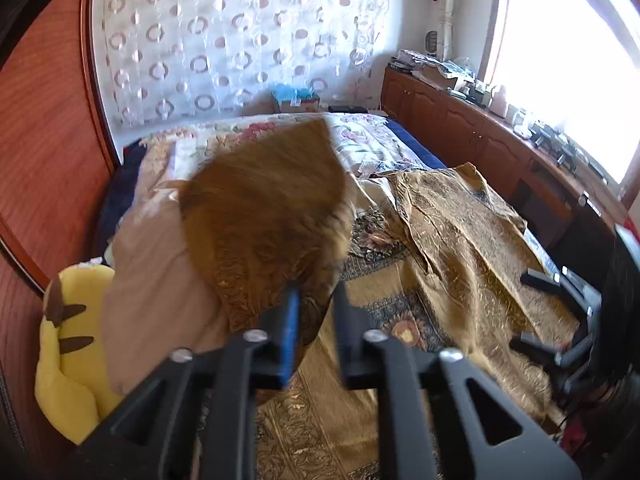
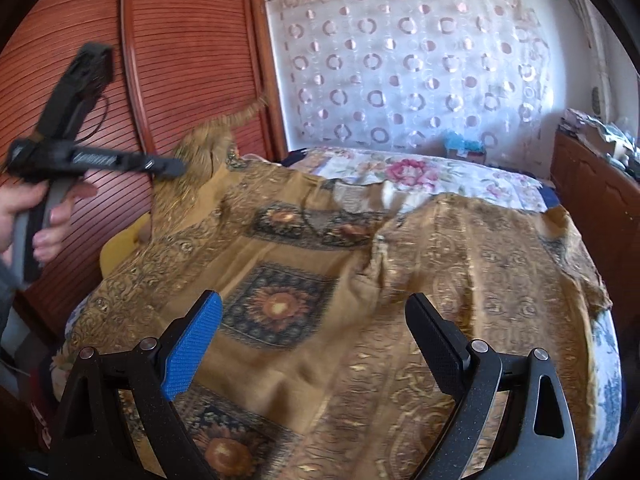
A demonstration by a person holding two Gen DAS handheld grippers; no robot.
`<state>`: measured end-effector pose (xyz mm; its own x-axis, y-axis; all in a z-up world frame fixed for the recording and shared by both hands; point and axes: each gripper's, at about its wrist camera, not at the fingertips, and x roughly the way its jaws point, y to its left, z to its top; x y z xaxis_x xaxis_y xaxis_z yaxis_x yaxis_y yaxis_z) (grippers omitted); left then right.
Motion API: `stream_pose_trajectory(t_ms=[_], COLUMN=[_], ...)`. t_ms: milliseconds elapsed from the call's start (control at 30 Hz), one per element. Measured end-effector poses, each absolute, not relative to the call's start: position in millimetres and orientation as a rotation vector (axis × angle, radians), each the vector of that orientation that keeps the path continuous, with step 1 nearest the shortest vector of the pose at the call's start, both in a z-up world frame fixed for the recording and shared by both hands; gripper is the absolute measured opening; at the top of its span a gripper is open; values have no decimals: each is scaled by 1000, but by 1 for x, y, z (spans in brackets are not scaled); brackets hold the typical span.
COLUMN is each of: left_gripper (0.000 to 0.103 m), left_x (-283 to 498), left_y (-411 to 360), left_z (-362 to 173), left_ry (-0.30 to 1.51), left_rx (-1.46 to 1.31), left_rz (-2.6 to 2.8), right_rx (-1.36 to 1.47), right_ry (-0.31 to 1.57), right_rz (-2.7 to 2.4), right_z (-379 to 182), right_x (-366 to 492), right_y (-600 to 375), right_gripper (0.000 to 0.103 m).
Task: Fold small clothes
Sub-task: 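Fold the held sleeve across the shirt body with the left gripper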
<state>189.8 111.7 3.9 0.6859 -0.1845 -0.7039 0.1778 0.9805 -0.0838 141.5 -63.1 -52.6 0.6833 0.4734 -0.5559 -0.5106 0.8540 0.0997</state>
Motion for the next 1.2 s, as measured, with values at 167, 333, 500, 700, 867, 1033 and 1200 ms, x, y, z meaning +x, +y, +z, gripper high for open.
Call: stream_pose_trajectory(t_ms=[167,333,500,700,867,1033,1200], left_gripper=[45,48,50,52,52,53,56], left_x=[172,166,162,166,174,185,197], left_y=[119,135,144,125,104,81,61], left_z=[-8,-42,-84,-97,-94,-91,-85], left_ry=[802,859,922,924,921,918,902], left_rx=[2,-9,-16,-17,13,43,63], left_rz=[-167,-131,-88,-106,-131,-147,-168], right_rx=[-66,-107,-139,-162,-192,-219,-168], right_ry=[603,627,657,655,672,709,756], right_rz=[553,580,609,580,466,296,142], right_z=[-46,-47,-50,-47,-52,-59,-64], right_x=[152,164,176,183,204,237,268], right_y=[-66,-51,-36,-48,-93,-164,-247], right_gripper=[95,94,87,87,87,86,80])
